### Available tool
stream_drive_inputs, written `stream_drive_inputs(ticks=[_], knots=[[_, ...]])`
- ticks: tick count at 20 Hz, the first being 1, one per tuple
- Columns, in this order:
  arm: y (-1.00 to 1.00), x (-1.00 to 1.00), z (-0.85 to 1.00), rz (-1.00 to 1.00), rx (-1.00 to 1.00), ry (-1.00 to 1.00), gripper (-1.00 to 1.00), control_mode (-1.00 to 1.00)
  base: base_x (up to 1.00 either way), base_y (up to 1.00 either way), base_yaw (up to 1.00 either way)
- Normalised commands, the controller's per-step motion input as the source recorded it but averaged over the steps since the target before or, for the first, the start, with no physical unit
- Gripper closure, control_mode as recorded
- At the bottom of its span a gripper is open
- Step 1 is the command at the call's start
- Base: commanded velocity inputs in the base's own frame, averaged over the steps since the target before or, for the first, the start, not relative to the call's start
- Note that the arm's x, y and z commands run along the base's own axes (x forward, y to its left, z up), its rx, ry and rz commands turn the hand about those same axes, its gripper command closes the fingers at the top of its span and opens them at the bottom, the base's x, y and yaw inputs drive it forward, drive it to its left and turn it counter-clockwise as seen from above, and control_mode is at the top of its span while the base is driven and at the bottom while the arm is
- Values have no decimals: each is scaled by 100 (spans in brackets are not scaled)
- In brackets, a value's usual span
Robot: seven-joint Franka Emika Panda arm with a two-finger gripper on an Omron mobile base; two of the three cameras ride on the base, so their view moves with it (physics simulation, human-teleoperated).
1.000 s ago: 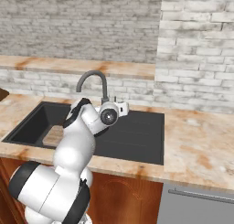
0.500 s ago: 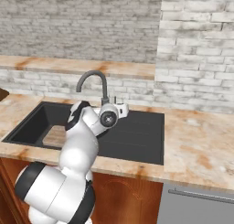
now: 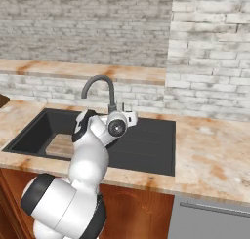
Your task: Turn on the sink faucet with hot water and rinse the cutting board for ten seconds, then turn off the faucet. Push the cutting board to reach the water if necessary.
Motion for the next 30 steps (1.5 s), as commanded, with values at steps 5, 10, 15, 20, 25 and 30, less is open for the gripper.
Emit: stream_drive_inputs(ticks=[5,10,15,20,25,30], knots=[[0,12,0,0,0,0,-100,-100,0,0,0],[0,34,0,0,0,0,-100,-100,0,0,0],[0,38,-1,0,0,0,-100,-100,0,0,0],[0,5,-3,0,0,0,-100,-100,0,0,0],[0,0,-2,0,0,0,-100,-100,0,0,0],[0,1,-2,0,0,0,-100,-100,0,0,0]])
